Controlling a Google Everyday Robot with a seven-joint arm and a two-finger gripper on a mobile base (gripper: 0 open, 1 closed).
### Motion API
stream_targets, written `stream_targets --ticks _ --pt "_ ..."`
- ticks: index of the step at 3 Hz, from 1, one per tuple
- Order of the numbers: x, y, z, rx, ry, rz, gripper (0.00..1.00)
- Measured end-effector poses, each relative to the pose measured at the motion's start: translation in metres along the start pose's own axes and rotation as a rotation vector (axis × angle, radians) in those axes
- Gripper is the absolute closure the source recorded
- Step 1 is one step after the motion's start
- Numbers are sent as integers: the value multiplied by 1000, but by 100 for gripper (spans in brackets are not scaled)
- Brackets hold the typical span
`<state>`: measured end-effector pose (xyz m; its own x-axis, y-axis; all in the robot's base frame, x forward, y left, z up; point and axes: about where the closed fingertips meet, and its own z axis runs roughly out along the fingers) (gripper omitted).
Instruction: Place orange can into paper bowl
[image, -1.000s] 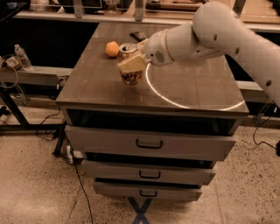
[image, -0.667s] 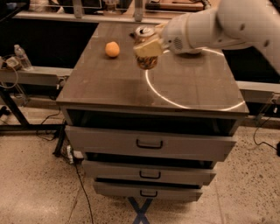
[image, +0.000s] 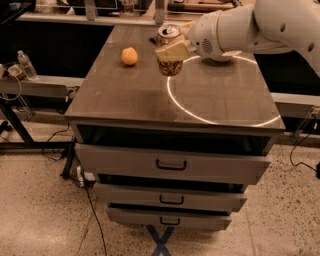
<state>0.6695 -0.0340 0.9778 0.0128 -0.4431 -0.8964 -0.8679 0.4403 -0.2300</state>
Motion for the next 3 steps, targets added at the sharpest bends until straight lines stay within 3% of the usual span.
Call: stream_targets --ticks 1,2,3 --pt "-1 -19 -5 42 -2 -12 100" --pt "9 -100 -13 159 -16 -46 100" --pt "25 -156 -14 227 -5 -66 100"
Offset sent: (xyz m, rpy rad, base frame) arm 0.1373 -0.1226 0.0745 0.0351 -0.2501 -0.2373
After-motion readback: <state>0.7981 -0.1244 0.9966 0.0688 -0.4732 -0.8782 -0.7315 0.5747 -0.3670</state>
